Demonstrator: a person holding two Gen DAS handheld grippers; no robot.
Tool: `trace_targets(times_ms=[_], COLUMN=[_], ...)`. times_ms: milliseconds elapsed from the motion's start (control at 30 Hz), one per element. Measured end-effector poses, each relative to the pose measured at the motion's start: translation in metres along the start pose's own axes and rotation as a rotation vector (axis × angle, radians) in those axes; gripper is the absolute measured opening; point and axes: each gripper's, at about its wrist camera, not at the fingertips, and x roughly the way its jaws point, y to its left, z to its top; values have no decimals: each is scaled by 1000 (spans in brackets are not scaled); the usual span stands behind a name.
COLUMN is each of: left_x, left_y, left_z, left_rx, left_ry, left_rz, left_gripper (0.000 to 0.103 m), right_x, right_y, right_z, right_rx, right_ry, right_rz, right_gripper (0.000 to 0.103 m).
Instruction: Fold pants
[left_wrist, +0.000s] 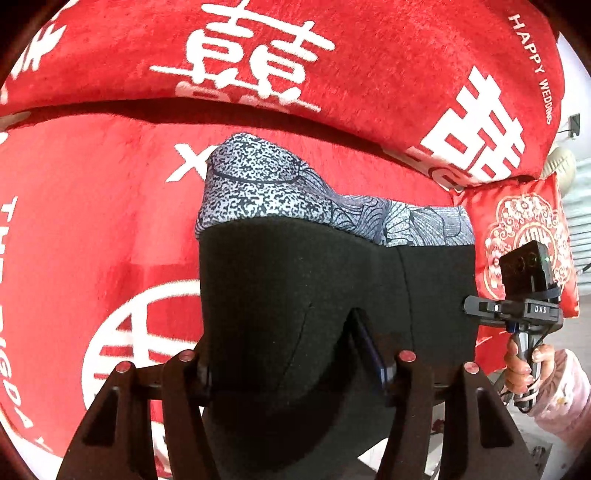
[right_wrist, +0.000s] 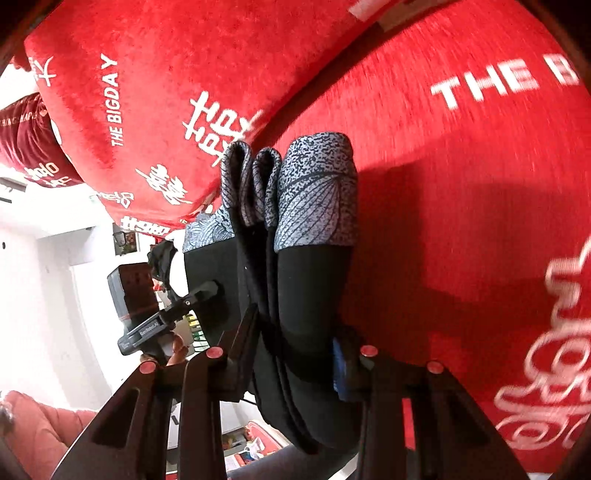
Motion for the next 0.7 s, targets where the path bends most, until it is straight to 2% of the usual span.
trace_targets(times_ms=[167,300,333,400,467,600,700], left_x=[0,17,26,33,36,37,35], left_y=[15,32,40,55,64,66,59], left_z=[-20,-40,-45,-53,-57,-59,-58], left_rx=[8,44,27,-1,-9,-21,9], left_ry=[20,20,33,8,-27,-35,-33], left_rz=[23,79,97,126,137,134,167], left_gripper=[61,63,66,92,101,103,103], right_x=[8,27,31,45,53,57,55], right_y=[-3,-10,-13,-21,-24,-24,-16], right_z=[-28,-37,-38,-37,-37,-35,-40], right_rx=[35,38,30,9,-45,-52,-60], right_ry=[-10,-2,3,20,27,6,-20], right_rz=[-1,-24,-40,-103,-186,-242,-296], right_gripper=[37,37,37,43,52,63,68])
